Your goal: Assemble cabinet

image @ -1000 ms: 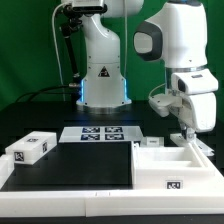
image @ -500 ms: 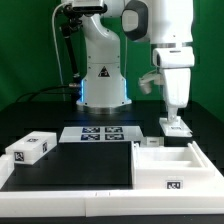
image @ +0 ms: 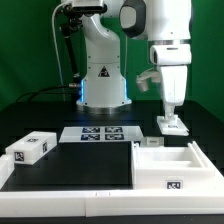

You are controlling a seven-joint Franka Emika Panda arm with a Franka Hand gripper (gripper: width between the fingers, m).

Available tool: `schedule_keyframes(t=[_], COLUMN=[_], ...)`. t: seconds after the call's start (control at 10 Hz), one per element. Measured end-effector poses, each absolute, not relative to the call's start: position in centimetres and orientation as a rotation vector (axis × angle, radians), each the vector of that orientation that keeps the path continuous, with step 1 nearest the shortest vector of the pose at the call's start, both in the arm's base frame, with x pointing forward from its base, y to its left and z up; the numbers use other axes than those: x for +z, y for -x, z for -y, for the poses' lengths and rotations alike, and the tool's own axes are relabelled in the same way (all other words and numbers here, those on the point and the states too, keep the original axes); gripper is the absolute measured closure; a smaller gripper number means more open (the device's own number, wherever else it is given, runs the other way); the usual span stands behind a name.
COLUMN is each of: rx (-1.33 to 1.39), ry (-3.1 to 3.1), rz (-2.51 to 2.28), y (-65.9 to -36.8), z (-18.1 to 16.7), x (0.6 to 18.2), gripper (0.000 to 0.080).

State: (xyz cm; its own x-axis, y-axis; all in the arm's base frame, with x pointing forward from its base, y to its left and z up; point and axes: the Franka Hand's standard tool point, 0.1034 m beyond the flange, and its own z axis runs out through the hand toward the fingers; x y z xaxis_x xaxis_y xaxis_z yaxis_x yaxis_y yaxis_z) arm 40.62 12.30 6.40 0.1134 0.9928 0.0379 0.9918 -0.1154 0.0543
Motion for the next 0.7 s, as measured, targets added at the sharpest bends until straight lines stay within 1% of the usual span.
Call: schedule_keyframes(t=[0.3, 0.7], rx=[0.101, 0.098], ry=[-2.407, -2.405], rz=[-1.998, -2.003], y=[-41.46, -41.47], z=[-12.66, -12.54], x=[6.31, 6.17], gripper=[0.0732, 0.0731])
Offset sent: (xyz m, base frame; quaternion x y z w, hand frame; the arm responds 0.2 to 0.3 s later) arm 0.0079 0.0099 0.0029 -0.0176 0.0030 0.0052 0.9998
